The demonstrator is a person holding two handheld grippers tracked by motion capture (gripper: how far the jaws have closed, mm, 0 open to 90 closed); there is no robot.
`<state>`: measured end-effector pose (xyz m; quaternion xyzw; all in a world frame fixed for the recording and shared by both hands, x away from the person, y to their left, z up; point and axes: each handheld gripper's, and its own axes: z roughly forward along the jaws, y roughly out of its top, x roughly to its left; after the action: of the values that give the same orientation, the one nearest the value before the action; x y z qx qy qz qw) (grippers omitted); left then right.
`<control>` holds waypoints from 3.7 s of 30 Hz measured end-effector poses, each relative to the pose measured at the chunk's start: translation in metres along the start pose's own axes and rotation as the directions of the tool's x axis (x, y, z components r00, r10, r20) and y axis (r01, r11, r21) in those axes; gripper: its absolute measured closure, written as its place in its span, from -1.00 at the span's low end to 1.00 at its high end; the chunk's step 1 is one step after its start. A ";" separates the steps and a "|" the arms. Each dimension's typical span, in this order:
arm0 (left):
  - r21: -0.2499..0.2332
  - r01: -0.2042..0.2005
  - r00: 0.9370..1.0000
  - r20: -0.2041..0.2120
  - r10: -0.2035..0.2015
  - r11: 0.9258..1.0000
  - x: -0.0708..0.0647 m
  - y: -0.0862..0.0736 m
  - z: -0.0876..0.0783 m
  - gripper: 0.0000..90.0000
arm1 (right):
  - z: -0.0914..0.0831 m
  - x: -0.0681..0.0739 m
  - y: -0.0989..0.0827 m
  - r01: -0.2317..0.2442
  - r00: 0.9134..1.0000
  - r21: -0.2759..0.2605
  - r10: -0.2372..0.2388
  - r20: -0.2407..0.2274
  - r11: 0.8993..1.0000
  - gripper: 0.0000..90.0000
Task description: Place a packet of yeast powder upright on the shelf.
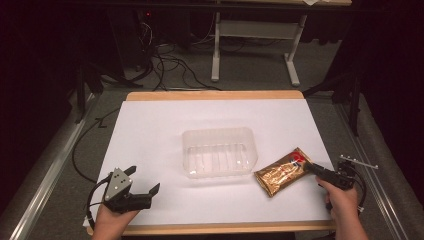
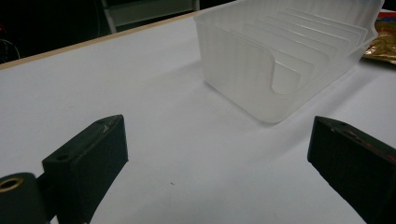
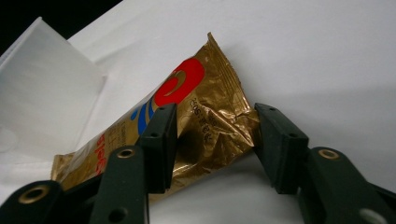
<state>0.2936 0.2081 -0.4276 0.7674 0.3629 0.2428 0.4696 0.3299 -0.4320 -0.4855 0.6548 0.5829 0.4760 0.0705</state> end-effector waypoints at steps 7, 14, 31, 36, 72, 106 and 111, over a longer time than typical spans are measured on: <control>0.004 -0.004 1.000 0.003 0.004 1.000 -0.001 0.000 0.001 -0.87 | 0.006 0.005 0.000 -0.002 0.998 0.020 0.004 -0.062 1.000 0.41; 0.007 -0.008 1.000 0.002 0.008 1.000 -0.001 0.000 0.001 -0.87 | 0.009 0.011 0.002 0.024 0.996 0.005 -0.023 -0.082 1.000 0.85; 0.006 -0.008 1.000 -0.002 0.008 1.000 0.000 0.000 0.000 -0.87 | 0.001 0.026 0.005 0.108 0.992 -0.045 -0.111 -0.061 0.993 0.96; 0.005 -0.007 1.000 -0.003 0.007 1.000 0.000 0.000 -0.001 -0.87 | -0.002 0.029 0.005 0.134 0.989 -0.061 -0.137 -0.061 0.989 0.96; -0.006 -0.012 1.000 -0.011 0.012 1.000 0.002 0.000 -0.003 -0.87 | -0.041 0.106 0.001 0.377 0.912 -0.298 -0.407 -0.043 0.877 0.99; -0.041 -0.009 1.000 -0.028 0.008 0.999 0.004 0.001 -0.008 -0.88 | -0.064 0.134 0.006 0.456 0.875 -0.423 -0.480 0.056 0.783 1.00; -0.045 -0.010 1.000 -0.028 0.008 0.999 0.004 0.001 -0.008 -0.88 | -0.067 0.137 0.007 0.468 0.869 -0.432 -0.491 0.066 0.771 1.00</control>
<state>0.2907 0.2153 -0.4226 0.7548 0.3604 0.2637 0.4805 0.2695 -0.3514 -0.3706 0.4395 0.6108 0.5763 0.3188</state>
